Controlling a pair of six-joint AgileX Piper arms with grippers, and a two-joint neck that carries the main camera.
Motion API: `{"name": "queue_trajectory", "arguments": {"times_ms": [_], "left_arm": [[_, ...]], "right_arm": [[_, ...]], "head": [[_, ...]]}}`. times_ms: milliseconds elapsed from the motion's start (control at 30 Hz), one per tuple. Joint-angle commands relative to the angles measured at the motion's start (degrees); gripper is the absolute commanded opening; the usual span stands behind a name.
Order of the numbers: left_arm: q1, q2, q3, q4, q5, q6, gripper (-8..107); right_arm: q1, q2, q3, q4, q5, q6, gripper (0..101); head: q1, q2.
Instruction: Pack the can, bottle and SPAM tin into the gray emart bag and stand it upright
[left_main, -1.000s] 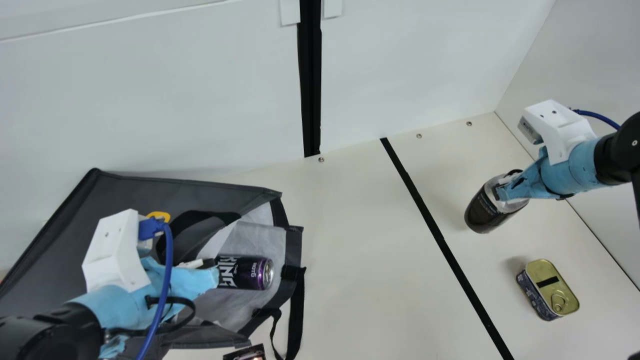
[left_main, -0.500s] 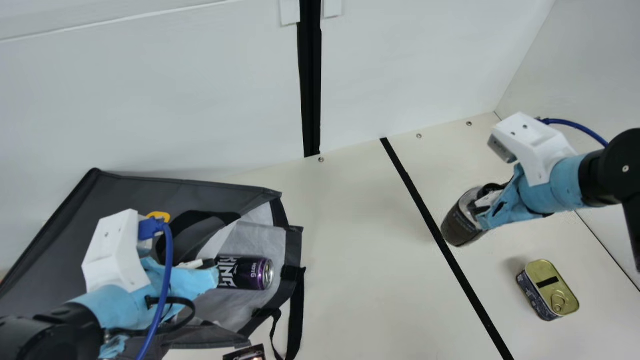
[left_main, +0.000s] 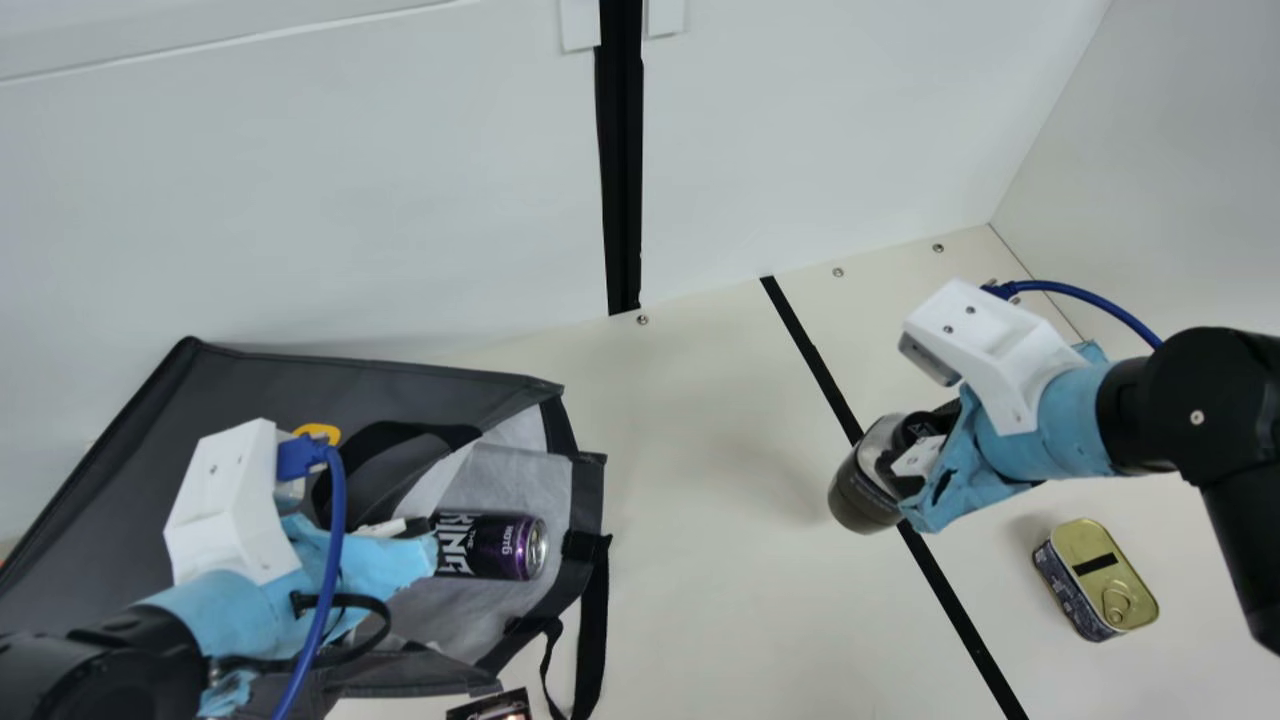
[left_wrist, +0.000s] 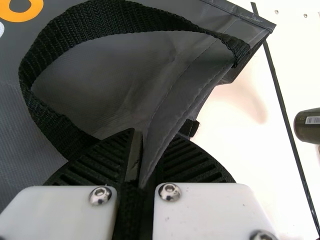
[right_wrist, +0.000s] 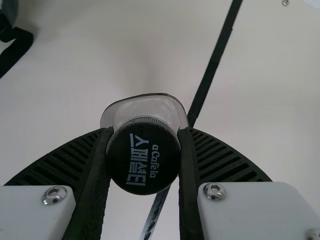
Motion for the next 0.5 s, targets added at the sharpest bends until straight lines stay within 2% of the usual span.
{"name": "queue_trajectory", "arguments": {"times_ms": [0,467], "left_arm": [[0.0,0.0,0.0,0.0,0.0,0.0,-8],[0.0,0.0,0.0,0.0,0.0,0.0,-8]], "right_arm": [[1.6,-0.5,0.5,0.0,0.0,0.0,0],[11.0,-4.0,4.3,0.6,0.0,-0.3,0]], "head": [[-1.3,-0.1],[-1.3,-0.1]]}}
